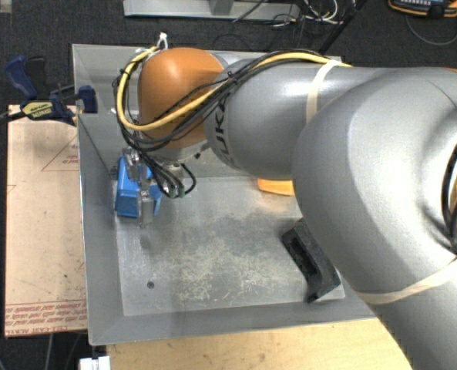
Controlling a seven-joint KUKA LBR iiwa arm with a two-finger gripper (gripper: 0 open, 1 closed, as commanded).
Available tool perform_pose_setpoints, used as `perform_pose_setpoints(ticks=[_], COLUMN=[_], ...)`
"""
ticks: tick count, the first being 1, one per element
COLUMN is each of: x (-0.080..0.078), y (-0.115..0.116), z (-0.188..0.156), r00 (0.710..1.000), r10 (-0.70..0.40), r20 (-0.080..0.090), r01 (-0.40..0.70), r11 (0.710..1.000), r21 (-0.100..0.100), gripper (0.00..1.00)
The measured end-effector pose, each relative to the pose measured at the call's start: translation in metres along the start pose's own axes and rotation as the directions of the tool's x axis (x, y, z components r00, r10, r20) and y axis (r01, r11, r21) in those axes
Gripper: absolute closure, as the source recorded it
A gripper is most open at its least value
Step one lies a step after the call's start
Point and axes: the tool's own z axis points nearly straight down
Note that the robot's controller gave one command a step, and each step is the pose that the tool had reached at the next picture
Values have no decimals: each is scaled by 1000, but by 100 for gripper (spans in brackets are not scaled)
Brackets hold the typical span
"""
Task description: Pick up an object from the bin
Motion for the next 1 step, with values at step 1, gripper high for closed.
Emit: perform_pose_setpoints(ticks=[1], x=[0], y=[-1], z=[0], r00=[1000], r10=[8], r20=[-1], r01=[-8], r11=[1000], r21=[0], gripper=[0])
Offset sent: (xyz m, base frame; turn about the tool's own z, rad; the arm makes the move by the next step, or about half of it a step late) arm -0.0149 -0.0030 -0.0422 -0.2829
